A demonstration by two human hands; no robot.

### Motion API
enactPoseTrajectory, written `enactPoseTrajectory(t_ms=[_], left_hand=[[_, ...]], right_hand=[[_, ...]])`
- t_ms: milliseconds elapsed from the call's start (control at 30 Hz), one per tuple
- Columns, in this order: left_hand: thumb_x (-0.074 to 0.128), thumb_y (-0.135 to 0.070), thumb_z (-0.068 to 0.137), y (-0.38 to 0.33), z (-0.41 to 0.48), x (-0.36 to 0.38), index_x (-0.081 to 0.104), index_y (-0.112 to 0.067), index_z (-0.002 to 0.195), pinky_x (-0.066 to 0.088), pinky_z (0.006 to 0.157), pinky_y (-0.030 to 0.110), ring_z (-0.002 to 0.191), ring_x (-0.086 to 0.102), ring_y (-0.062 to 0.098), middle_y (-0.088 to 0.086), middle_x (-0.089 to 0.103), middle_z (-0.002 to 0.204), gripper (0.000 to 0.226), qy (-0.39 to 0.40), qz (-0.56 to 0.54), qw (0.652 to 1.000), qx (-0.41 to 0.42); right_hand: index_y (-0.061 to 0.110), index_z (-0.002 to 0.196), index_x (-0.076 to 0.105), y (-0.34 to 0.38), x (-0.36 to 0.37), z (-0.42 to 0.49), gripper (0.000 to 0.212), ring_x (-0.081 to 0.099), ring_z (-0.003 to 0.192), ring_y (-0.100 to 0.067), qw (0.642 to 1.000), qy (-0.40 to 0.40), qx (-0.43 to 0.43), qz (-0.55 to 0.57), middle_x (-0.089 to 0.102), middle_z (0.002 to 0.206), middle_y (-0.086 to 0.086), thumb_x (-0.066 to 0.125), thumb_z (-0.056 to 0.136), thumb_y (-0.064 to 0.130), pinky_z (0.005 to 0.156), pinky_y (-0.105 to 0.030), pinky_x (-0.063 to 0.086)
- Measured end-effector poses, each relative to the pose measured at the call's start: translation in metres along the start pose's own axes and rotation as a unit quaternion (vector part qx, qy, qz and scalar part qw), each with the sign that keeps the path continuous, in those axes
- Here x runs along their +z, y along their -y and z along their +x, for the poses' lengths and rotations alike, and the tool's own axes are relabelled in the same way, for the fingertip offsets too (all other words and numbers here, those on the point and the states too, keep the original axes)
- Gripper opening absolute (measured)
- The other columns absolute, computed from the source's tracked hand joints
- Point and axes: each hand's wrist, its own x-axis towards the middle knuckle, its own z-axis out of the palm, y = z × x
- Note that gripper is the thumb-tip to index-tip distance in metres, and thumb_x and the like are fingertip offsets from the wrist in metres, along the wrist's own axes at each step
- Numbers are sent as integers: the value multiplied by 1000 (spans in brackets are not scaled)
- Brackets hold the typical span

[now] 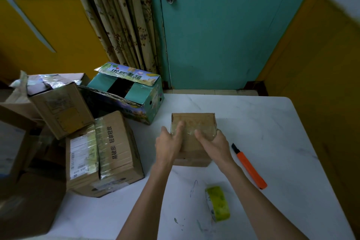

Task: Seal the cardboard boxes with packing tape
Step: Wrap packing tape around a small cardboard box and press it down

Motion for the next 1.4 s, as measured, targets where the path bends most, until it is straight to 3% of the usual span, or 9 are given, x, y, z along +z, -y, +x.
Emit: enactPoseTrajectory(t_ms=[133, 333, 567, 733, 800, 967, 1100, 1233, 1400], left_hand=[[68, -63, 85, 7, -11, 12, 62, -20, 118, 56, 71, 27, 90, 66, 10, -5, 70, 103, 54, 10, -59, 998, 14], [49, -54, 101, 8, -9, 9, 61, -13, 124, 56, 76, 32, 92, 67, 17, 2, 70, 108, 48, 3, -38, 997, 70], [24, -42, 110, 9, -8, 8, 63, -13, 123, 46, 81, 33, 99, 63, 24, 3, 64, 101, 50, -9, -24, 996, 80], [25, -47, 108, 3, -3, 5, 57, -11, 121, 52, 89, 42, 101, 64, 33, 13, 67, 108, 50, -3, 27, 998, 58], [41, -60, 101, -3, -2, 4, 51, -8, 119, 52, 82, 41, 94, 63, 32, 13, 66, 103, 56, 7, 81, 996, 40], [60, -77, 81, -9, 0, 5, 59, -11, 107, 48, 67, 31, 84, 61, 21, 2, 63, 93, 71, 13, 80, 997, -5], [45, -70, 95, -4, -2, 7, 63, -10, 100, 46, 63, 31, 79, 61, 21, 2, 64, 88, 63, -5, 68, 998, 15], [27, -57, 106, -5, -1, 5, 63, -5, 104, 48, 76, 38, 87, 61, 31, 11, 63, 94, 63, -22, 96, 995, 26], [19, -47, 109, -5, 0, 1, 67, -8, 113, 49, 91, 44, 98, 62, 37, 18, 69, 108, 62, -26, 69, 997, 33]], right_hand=[[23, 114, 64, -6, 2, 2, 70, 67, 94, -11, 999, -17, 11, 37, 69, 105, 8, 80, 63, 67, 84, -36, 59], [20, 104, 64, -8, -1, 3, 37, 66, 90, -12, 1000, -16, -24, 8, 68, 97, 5, 63, 90, 54, 78, -35, 57], [16, 58, 33, -8, -2, -6, 50, 31, 48, -11, 986, -123, -111, -38, 34, 53, -1, 35, 107, 30, 48, -25, 23], [22, 93, 61, -7, 3, -9, 27, 57, 74, -6, 995, -69, -68, 20, 61, 84, 6, 55, 96, 48, 63, -22, 45], [27, 115, 57, -4, 4, -12, 48, 61, 89, -1, 998, -42, -43, 26, 63, 101, 13, 73, 80, 55, 68, -15, 47], [23, 115, 65, -7, 8, -10, 49, 66, 93, -5, 993, -67, -26, 93, 69, 104, 11, 77, 77, 53, 79, -27, 58], [18, 94, 70, -9, 11, -9, 29, 67, 84, -11, 989, -109, -53, 88, 70, 89, 4, 57, 96, 44, 70, -31, 56], [16, 59, 42, -6, 10, -10, 50, 41, 53, -12, 984, -148, -70, 65, 45, 56, 2, 41, 105, 33, 53, -26, 33], [17, 63, 44, -4, 11, -9, 46, 43, 55, -11, 987, -127, -63, 80, 46, 60, 3, 43, 104, 37, 55, -26, 36]])
